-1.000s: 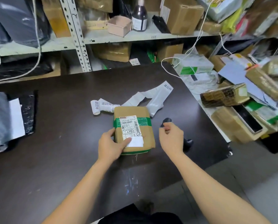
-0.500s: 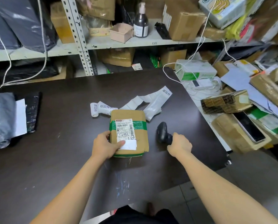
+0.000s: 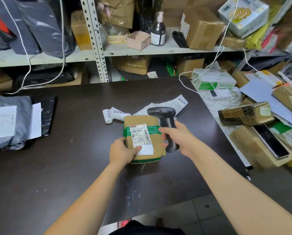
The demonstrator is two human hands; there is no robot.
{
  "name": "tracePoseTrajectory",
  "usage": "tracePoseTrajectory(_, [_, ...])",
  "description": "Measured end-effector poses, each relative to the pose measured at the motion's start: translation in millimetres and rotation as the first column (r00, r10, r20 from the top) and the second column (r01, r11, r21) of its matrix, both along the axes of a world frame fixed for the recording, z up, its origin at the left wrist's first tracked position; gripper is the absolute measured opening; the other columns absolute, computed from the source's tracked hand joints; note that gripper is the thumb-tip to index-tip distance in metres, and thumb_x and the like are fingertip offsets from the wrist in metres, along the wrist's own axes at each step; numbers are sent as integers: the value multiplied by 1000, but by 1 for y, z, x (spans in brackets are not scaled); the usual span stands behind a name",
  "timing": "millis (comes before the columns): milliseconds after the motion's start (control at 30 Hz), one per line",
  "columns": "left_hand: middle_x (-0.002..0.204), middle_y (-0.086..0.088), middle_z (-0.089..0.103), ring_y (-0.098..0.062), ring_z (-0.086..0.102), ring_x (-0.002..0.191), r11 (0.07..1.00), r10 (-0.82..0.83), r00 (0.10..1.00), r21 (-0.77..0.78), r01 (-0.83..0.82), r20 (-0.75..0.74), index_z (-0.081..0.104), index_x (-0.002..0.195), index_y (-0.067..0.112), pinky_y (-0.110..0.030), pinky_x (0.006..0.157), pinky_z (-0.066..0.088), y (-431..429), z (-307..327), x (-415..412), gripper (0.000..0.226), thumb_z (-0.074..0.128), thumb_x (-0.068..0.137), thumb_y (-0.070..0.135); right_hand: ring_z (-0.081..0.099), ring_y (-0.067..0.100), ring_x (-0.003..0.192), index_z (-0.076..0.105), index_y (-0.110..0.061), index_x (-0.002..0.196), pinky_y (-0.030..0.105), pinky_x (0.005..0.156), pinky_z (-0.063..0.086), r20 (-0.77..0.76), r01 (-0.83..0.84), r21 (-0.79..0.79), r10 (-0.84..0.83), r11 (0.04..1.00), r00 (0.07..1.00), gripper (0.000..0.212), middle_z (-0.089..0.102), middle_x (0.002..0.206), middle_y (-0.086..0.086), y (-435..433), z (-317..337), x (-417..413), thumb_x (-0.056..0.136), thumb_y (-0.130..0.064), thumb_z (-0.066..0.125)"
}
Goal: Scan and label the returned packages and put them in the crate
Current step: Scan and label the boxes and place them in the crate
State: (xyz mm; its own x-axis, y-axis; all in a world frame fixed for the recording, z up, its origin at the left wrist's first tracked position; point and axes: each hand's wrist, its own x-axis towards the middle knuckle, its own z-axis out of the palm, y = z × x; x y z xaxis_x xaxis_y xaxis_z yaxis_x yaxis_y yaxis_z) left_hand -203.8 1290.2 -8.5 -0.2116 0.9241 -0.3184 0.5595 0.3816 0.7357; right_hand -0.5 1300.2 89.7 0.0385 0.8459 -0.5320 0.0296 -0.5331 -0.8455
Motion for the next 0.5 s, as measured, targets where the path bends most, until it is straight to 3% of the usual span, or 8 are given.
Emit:
tracePoseTrajectory(100, [114, 1, 69, -17, 62, 94, 1000, 2, 1000, 5, -2, -7, 65, 119, 15, -28, 75, 48, -1, -1, -1, 62, 88, 68, 43, 53, 18, 52, 57, -10, 95, 31, 54, 52, -3, -77, -73, 77, 994, 997, 13, 54, 63, 6, -3, 6, -4, 88, -1, 65])
tracePoseTrajectory(133, [114, 1, 69, -17, 63, 96, 1000, -2, 1000, 4, 2, -8, 66, 119, 16, -28, 75, 48, 0, -1, -1, 62, 88, 67, 43, 50, 19, 50, 56, -10, 90, 30, 52, 50, 50, -94, -77, 98, 993, 994, 10, 53, 59, 5, -4, 7, -5, 89, -7, 65])
tracePoseTrajectory(267, [109, 3, 69, -18, 63, 94, 1000, -4, 1000, -6, 4, -11, 66, 115, 17, -29, 73, 49, 1, 0, -2, 60, 88, 66, 44, 47, 22, 55, 56, -13, 80, 31, 52, 44, 321, -157, -52, 165, 986, 932, 27, 50, 62, 6, -10, 8, -8, 92, -35, 65])
tracePoseTrajectory(367, [102, 6, 65, -17, 61, 90, 1000, -4, 1000, -2, 4, -15, 65, 113, 17, -29, 71, 47, 1, 0, -3, 59, 89, 66, 44, 48, 24, 57, 55, -14, 79, 33, 56, 44, 437, -199, -44, 198, 979, 877, 25, 49, 62, 5, -13, 9, -12, 93, -34, 63])
tracePoseTrajectory(500, [100, 7, 64, -17, 61, 88, 1000, -10, 1000, 0, 10, -15, 65, 110, 18, -28, 68, 46, 1, -1, -4, 58, 89, 65, 45, 49, 24, 58, 56, -13, 79, 36, 58, 45, 470, -202, -34, 193, 979, 861, 23, 50, 62, 4, -15, 12, -17, 93, -31, 61])
